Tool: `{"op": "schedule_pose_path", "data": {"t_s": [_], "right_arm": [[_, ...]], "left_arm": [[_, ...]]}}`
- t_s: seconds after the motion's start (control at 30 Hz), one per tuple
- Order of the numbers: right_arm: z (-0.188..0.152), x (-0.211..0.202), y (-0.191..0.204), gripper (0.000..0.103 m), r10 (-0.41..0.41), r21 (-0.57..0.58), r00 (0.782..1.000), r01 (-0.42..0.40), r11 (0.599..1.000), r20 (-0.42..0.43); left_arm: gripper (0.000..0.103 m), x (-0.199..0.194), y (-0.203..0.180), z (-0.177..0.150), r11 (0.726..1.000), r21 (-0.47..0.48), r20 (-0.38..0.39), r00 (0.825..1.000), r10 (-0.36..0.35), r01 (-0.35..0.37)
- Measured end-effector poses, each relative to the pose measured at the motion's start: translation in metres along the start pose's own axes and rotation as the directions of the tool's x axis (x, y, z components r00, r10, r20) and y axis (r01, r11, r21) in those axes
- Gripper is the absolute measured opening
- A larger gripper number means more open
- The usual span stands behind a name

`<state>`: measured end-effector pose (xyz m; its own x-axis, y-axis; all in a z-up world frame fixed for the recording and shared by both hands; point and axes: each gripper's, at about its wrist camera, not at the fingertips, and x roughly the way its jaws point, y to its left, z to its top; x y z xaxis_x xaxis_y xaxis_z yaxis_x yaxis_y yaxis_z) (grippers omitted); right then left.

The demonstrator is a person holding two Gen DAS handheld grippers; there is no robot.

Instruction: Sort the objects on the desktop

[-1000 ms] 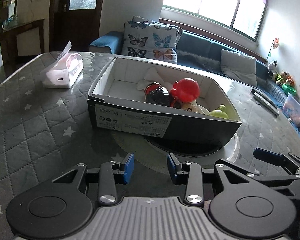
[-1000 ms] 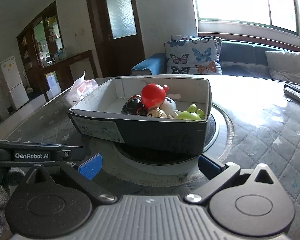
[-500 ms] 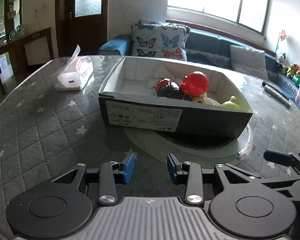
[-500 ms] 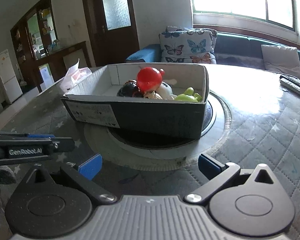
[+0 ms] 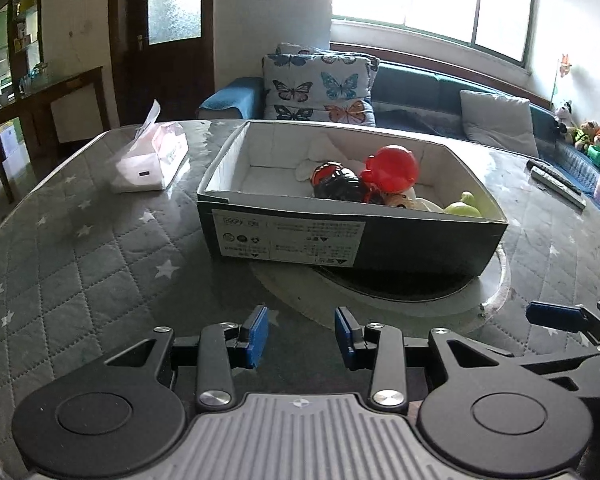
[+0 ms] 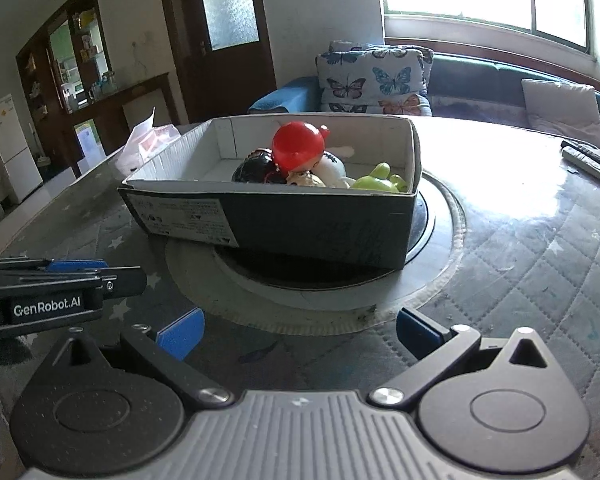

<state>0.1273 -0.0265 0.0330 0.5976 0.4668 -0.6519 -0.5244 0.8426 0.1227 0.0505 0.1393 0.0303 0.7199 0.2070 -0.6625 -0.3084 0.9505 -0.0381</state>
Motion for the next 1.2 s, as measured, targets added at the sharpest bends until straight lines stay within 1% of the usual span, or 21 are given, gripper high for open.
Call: {"op": "schedule_pose_path", "data": {"t_s": [0.33, 0.57, 0.7, 0.8, 1.2], "right_arm": [[0.004, 0.009, -0.002, 0.103, -0.017, 0.006, 1.000, 0.017, 1.000, -0.014], [0.010, 0.013, -0.002, 0.103, -0.023, 0.010, 1.000, 0.023, 1.000, -0.018], [0.013, 0.016, -0.003, 0.103, -0.025, 0.013, 0.999, 0.025, 1.000, -0.021], [0.014, 0.019, -0.003, 0.103, -0.022, 0.012, 0.999, 0.022, 1.000, -0.028], [0.017, 0.029, -0.001, 0.103, -0.023, 0.006, 0.999, 0.024, 1.000, -0.045]], "left_arm": [[0.039, 0.004, 0.000, 0.008, 1.000, 0.013, 0.005, 1.000, 0.014, -0.014], [0.040, 0.011, -0.002, 0.014, 1.000, 0.027, -0.008, 1.000, 0.004, -0.004], [0.040, 0.016, -0.001, 0.015, 1.000, 0.015, -0.027, 1.000, 0.002, -0.002], [0.039, 0.021, 0.000, 0.016, 1.000, 0.006, -0.045, 0.999, 0.014, -0.014], [0.039, 0.033, 0.002, 0.018, 1.000, -0.002, -0.078, 0.997, -0.004, 0.004]]}}
